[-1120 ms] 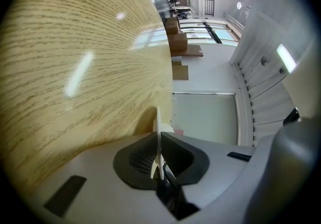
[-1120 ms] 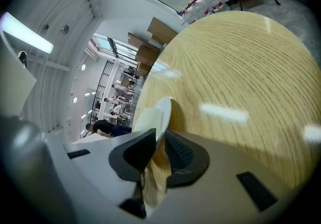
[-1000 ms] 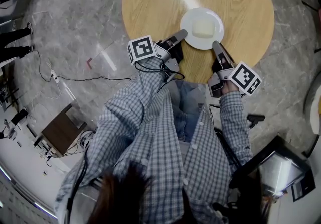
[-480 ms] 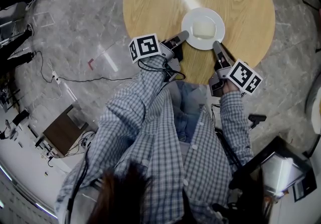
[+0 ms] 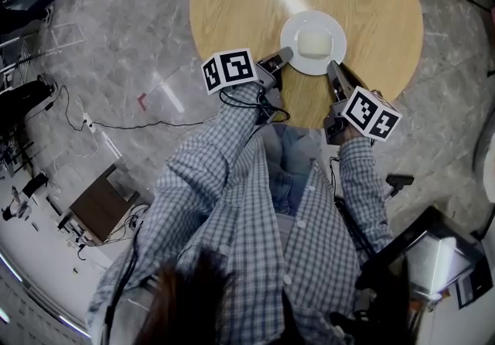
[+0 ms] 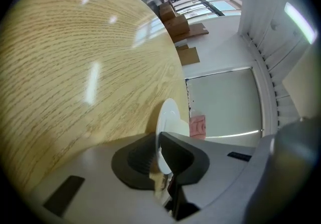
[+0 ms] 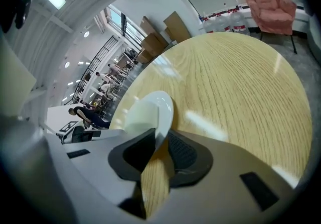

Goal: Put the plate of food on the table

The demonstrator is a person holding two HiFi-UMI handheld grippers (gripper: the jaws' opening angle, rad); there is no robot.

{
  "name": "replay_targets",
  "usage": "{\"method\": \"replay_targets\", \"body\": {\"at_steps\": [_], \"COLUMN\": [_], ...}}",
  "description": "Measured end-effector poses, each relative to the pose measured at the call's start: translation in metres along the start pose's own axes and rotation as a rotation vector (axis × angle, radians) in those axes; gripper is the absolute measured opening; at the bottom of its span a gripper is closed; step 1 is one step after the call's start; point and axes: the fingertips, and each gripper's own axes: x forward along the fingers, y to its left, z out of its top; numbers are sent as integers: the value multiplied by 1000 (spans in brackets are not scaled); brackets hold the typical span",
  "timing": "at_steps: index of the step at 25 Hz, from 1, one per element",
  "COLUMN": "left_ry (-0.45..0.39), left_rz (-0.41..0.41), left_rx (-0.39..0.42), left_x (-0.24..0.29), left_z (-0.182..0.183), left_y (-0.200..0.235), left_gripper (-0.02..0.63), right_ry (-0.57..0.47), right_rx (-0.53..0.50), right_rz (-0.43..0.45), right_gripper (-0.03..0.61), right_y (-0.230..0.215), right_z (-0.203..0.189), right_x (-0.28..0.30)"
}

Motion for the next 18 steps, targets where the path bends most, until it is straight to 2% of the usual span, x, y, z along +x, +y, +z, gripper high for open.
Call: {"method": "replay_targets", "body": {"at_steps": [8, 18], "left_ry": [49, 110], "left_rz": [74, 176], "left_rx": [104, 207], "left_x": [4, 4], "left_z": [-4, -5], "left_y": [-1, -4], "left_gripper": [32, 34], "right_ry": [15, 55], "right_rx": [-103, -224], "right_rz": [-35, -127], "right_gripper": [74, 86], "right_y": [-4, -5], "right_z": [-3, -3], "right_x": [1, 0]}}
